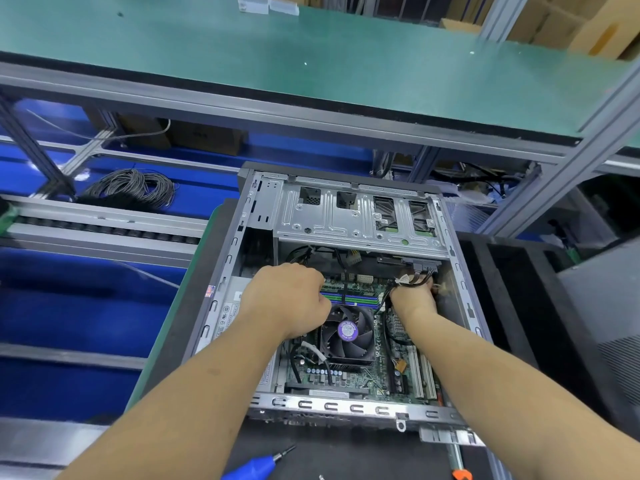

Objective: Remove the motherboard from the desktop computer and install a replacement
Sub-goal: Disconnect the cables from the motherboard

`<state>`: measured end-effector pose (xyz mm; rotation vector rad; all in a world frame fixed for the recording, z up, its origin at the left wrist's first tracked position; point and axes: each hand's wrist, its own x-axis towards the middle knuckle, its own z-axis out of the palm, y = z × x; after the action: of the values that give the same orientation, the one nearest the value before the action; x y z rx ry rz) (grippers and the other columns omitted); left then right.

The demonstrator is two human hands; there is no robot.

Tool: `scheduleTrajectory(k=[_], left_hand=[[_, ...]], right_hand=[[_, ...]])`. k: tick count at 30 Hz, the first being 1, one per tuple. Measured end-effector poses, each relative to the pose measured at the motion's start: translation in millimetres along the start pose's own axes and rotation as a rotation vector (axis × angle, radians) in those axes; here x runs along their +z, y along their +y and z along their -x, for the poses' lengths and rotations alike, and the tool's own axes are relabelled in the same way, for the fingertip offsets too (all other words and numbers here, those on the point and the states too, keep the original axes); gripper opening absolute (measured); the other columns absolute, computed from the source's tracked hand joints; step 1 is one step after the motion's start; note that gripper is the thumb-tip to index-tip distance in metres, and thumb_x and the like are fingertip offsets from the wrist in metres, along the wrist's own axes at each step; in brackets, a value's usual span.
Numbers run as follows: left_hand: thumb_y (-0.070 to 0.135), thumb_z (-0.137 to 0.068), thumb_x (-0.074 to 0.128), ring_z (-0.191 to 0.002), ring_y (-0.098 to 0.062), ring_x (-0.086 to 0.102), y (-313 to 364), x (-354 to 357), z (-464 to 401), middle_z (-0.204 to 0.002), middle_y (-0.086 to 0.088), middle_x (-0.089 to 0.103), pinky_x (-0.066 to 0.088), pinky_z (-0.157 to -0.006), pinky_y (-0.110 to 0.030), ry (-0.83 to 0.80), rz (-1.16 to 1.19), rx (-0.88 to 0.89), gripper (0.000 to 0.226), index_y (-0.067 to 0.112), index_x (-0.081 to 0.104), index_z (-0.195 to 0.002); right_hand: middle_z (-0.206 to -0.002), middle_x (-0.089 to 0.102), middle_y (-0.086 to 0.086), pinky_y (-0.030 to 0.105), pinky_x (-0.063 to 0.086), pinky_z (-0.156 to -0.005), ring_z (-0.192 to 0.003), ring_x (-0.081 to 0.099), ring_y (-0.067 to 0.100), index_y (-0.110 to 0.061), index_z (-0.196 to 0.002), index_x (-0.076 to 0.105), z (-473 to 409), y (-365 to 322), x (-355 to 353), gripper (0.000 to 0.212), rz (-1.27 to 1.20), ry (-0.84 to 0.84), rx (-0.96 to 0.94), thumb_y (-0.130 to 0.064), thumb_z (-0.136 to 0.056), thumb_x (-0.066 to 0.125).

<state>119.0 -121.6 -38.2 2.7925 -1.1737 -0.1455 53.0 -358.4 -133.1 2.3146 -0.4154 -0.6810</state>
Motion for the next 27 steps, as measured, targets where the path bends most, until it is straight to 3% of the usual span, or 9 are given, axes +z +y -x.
scheduleTrajectory(k=[3, 5, 9, 11, 13, 15, 21, 27], left_hand=[[0.036, -0.083, 0.043, -0.07, -0.019, 0.055, 0.0, 0.0, 0.1, -0.074, 0.005, 0.059, 0.035, -0.059, -0.032, 0.003, -0.004, -0.003, 0.021, 0.022, 0.057, -0.076], [0.037, -0.084, 0.043, -0.068, -0.018, 0.054, -0.3, 0.7, 0.1, -0.073, 0.005, 0.059, 0.035, -0.058, -0.031, 0.01, -0.007, -0.004, 0.022, 0.022, 0.057, -0.076], [0.038, -0.084, 0.042, -0.062, -0.013, 0.049, -0.1, 1.0, 0.2, -0.07, 0.005, 0.057, 0.033, -0.056, -0.03, 0.009, -0.005, -0.01, 0.022, 0.023, 0.056, -0.074], [0.038, -0.084, 0.042, -0.061, -0.013, 0.049, 0.1, 0.3, 0.4, -0.069, 0.006, 0.057, 0.034, -0.057, -0.03, 0.001, -0.005, -0.011, 0.022, 0.023, 0.056, -0.074], [0.038, -0.085, 0.043, -0.063, -0.014, 0.05, 0.5, -0.9, 0.3, -0.069, 0.005, 0.057, 0.037, -0.059, -0.032, -0.007, -0.01, -0.008, 0.022, 0.023, 0.055, -0.075], [0.038, -0.086, 0.042, -0.063, -0.015, 0.05, 1.2, -2.2, 0.4, -0.07, 0.005, 0.057, 0.039, -0.06, -0.032, -0.015, -0.017, -0.008, 0.022, 0.023, 0.055, -0.075], [0.036, -0.086, 0.042, -0.058, -0.011, 0.044, 1.0, -1.7, 0.9, -0.068, 0.006, 0.055, 0.035, -0.058, -0.031, -0.012, -0.028, -0.002, 0.022, 0.022, 0.048, -0.07], [0.035, -0.085, 0.043, -0.063, -0.016, 0.053, 0.5, -0.9, -1.2, -0.069, 0.005, 0.058, 0.036, -0.056, -0.029, -0.013, -0.036, -0.003, 0.02, 0.023, 0.055, -0.074]], right_hand=[[-0.121, 0.059, 0.003, 0.034, 0.038, -0.079, -0.11, 0.052, 0.023, -0.018, -0.121, 0.061, -1.0, -0.5, -2.3, 0.039, -0.039, -0.018, 0.011, 0.003, -0.089, 0.051], [-0.115, 0.06, 0.002, 0.032, 0.029, -0.065, -0.105, 0.052, 0.023, -0.018, -0.116, 0.063, -0.2, 0.4, -5.4, 0.038, -0.045, -0.028, 0.013, 0.003, -0.087, 0.052], [-0.088, 0.052, 0.001, 0.029, 0.021, -0.057, -0.083, 0.043, 0.022, -0.018, -0.108, 0.061, 2.1, 0.0, -6.8, 0.032, -0.022, -0.054, 0.022, 0.003, -0.087, 0.051], [-0.107, 0.059, 0.002, 0.031, 0.03, -0.065, -0.097, 0.051, 0.023, -0.018, -0.12, 0.06, 1.8, -0.4, -6.4, 0.037, 0.022, -0.05, 0.007, 0.001, -0.09, 0.05], [-0.127, 0.058, 0.003, 0.035, 0.042, -0.084, -0.116, 0.051, 0.025, -0.018, -0.127, 0.058, 0.8, 0.7, -5.0, 0.038, 0.03, -0.029, -0.006, -0.004, -0.094, 0.049], [-0.13, 0.056, 0.004, 0.04, 0.042, -0.094, -0.119, 0.049, 0.026, -0.019, -0.127, 0.058, 2.0, 3.1, -5.5, 0.036, 0.014, -0.023, -0.011, -0.007, -0.095, 0.048], [-0.127, 0.055, 0.007, 0.04, 0.042, -0.091, -0.117, 0.049, 0.028, -0.016, -0.126, 0.059, 5.5, 5.9, -7.6, 0.036, 0.012, 0.0, -0.027, -0.004, -0.093, 0.048], [-0.135, 0.051, 0.01, 0.043, 0.042, -0.094, -0.123, 0.047, 0.03, -0.015, -0.131, 0.056, 4.3, 7.9, -9.2, 0.037, 0.004, -0.003, -0.039, -0.007, -0.097, 0.046]])
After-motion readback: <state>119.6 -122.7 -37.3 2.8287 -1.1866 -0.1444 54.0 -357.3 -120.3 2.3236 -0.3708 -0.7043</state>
